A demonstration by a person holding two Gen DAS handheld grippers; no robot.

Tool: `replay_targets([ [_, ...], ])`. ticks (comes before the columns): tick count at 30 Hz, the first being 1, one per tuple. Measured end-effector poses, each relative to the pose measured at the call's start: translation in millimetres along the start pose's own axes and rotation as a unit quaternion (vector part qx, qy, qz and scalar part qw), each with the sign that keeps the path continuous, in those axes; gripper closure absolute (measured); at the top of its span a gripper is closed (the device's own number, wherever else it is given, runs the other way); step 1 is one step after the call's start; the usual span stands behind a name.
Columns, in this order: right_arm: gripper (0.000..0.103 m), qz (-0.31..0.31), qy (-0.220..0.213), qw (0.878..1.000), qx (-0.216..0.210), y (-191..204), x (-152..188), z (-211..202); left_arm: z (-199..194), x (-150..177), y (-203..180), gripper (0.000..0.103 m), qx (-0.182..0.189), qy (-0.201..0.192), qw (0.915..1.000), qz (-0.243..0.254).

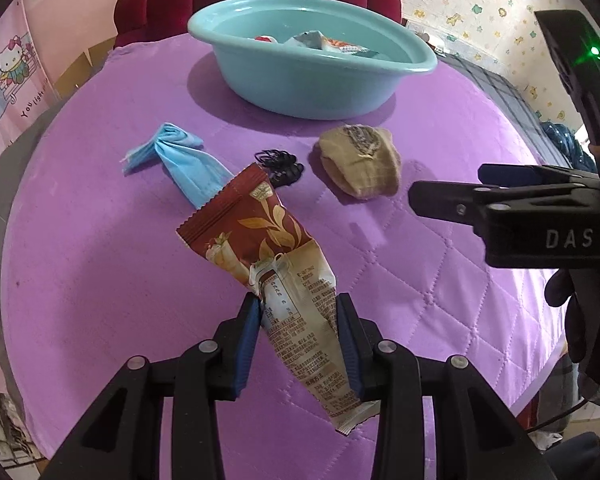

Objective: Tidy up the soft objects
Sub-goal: 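Grasp the tan burlap pouch with the right gripper, then carry the snack wrapper and burlap pouch over the basin with both grippers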

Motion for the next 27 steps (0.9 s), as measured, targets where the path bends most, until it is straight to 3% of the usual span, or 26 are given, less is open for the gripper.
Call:
replay_targets([
  [4, 0.002, -0.009, 0.001, 1.000, -0.005, 8.2, -9.4, 11.6, 1.4, -5.5, 5.6, 0.061, -0.009, -0.006, 0.9999, 0.001],
  [10, 0.025, -0.012, 0.010, 1.000, -0.011, 21.1, -22.4, 34.2, 7.9, -12.6, 8.9, 0.061, -0.009, -0.005, 0.9999, -0.001],
  [12, 0.037, -0.013, 0.009, 1.000, -0.015, 25.6, -25.2, 37.9, 7.8, -10.2, 14.8, 0.061, -0.009, -0.008, 0.9999, -0.002],
  [13, 0.054, -0.013, 0.009, 1.000, -0.019, 27.8, -27.0, 39.7, 5.1, -8.9, 15.6, 0.061, -0.009, -0.009, 0.9999, -0.002],
  [14, 0.080, -0.011, 0.011, 1.000, -0.021, 28.3, -27.7, 42.8, 4.9, -10.0, 15.7, 0.061, -0.009, -0.009, 0.9999, 0.000],
  [15, 0.089, -0.008, 0.015, 0.999, -0.028, 29.6, -29.3, 45.8, 5.7, -12.2, 16.2, 0.061, -0.010, -0.010, 0.9999, 0.001],
  [17, 0.094, -0.004, 0.015, 0.999, -0.036, 30.8, -30.3, 45.4, 0.6, -12.7, 16.4, 0.061, -0.009, -0.013, 0.9999, 0.003],
  [27, 0.094, -0.004, 0.008, 0.999, -0.040, 37.3, -23.5, 25.3, -23.0, -9.7, 12.9, 0.061, -0.005, -0.032, 0.9993, 0.016],
])
Point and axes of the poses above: each gripper's, at about its wrist camera, not at the fingertips, and z roughly the way its jaws point, y to its left, x to its underside, the point moved 5 cm from there along z, roughly the way its jaws point, and after that the axes turned 2 degrees about -x, right-handed, at the moved point
